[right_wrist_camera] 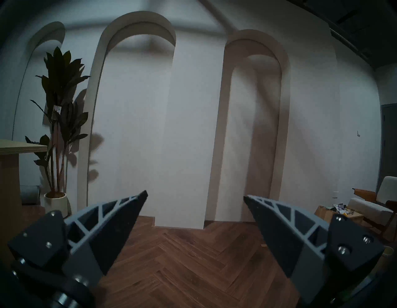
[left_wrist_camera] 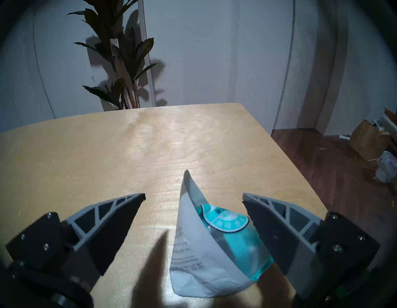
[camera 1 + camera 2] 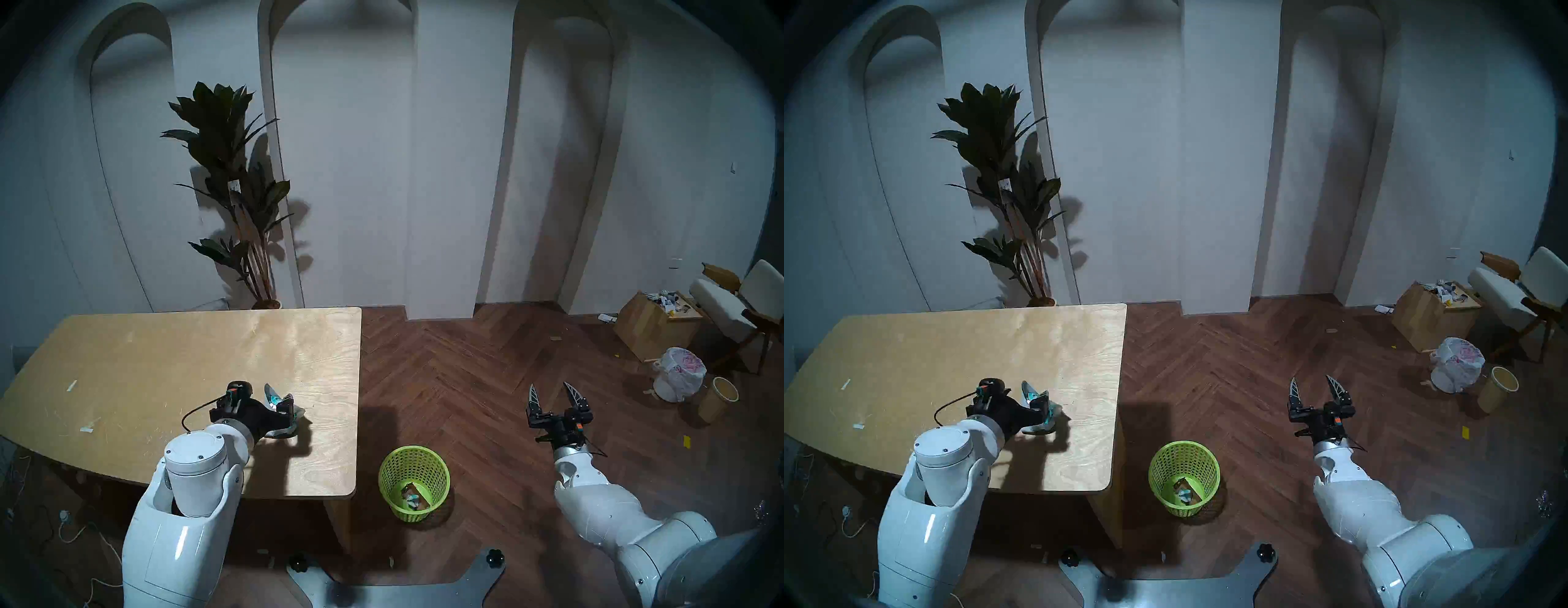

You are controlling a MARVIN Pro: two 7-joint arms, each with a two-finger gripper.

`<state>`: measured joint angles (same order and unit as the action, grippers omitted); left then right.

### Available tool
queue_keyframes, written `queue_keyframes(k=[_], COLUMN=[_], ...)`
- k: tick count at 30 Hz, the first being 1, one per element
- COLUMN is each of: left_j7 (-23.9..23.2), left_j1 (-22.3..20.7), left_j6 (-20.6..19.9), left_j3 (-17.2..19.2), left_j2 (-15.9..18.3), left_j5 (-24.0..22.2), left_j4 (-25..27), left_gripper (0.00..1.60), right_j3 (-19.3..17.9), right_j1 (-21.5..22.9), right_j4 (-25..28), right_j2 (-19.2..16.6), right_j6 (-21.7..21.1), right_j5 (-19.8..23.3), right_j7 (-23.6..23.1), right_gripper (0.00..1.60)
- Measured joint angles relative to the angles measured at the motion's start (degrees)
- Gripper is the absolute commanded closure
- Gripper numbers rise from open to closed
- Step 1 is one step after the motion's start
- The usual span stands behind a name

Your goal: Put the trash into the trash bin on the ground

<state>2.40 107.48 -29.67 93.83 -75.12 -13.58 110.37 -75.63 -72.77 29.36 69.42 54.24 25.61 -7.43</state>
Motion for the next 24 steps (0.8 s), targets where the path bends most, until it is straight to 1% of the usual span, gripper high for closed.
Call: queue_keyframes(k=[12, 13, 14, 16, 18, 19, 20, 21, 22, 24], left_j7=[3.93, 4.33, 4.56, 5.13, 5.73, 5.96, 6.19, 6.42, 6.64, 7.17], left_j1=[-0.30, -0.36, -0.40, -0.49, -0.59, -0.64, -0.69, -0.76, -0.83, -1.04], left_j6=[0.67, 0.77, 0.83, 1.00, 1.20, 1.31, 1.42, 1.56, 1.71, 2.05], left_j3=[-1.49, -1.63, -1.72, -1.96, -2.24, -2.33, -2.43, -2.50, -2.57, -2.77], left_j2=[-2.26, -2.52, -2.66, -3.06, -3.52, -3.69, -3.86, -4.02, -4.19, -4.63], left_j5=[1.29, 1.39, 1.44, 1.54, 1.64, 1.68, 1.72, 1.76, 1.80, 1.85], left_j4=[-1.30, -1.44, -1.54, -1.80, -2.24, -2.39, -2.54, -2.66, -2.78, -3.09], left_gripper=[0.00, 0.04, 0.33, 0.81, 0.94, 0.94, 1.44, 1.44, 1.60, 1.60], right_j3=[-0.87, -0.99, -1.06, -1.24, -1.46, -1.54, -1.63, -1.72, -1.82, -2.06], right_j1=[-3.51, -3.95, -4.21, -4.90, -5.74, -6.07, -6.40, -6.73, -7.07, -7.99], right_j4=[6.70, 7.54, 8.03, 9.31, 10.85, 11.44, 12.03, 12.65, 13.26, 14.89], right_j2=[-1.31, -1.47, -1.56, -1.81, -2.11, -2.22, -2.33, -2.44, -2.55, -2.83], right_j6=[0.04, 0.05, 0.05, 0.06, 0.06, 0.06, 0.07, 0.07, 0.07, 0.08], right_j5=[0.87, 0.97, 1.04, 1.21, 1.41, 1.48, 1.56, 1.64, 1.72, 1.94], right_j7=[-1.80, -1.98, -2.07, -2.33, -2.59, -2.69, -2.79, -2.87, -2.96, -3.17], right_gripper=[0.00, 0.00, 0.00, 0.00, 0.00, 0.00, 0.00, 0.00, 0.00, 0.00])
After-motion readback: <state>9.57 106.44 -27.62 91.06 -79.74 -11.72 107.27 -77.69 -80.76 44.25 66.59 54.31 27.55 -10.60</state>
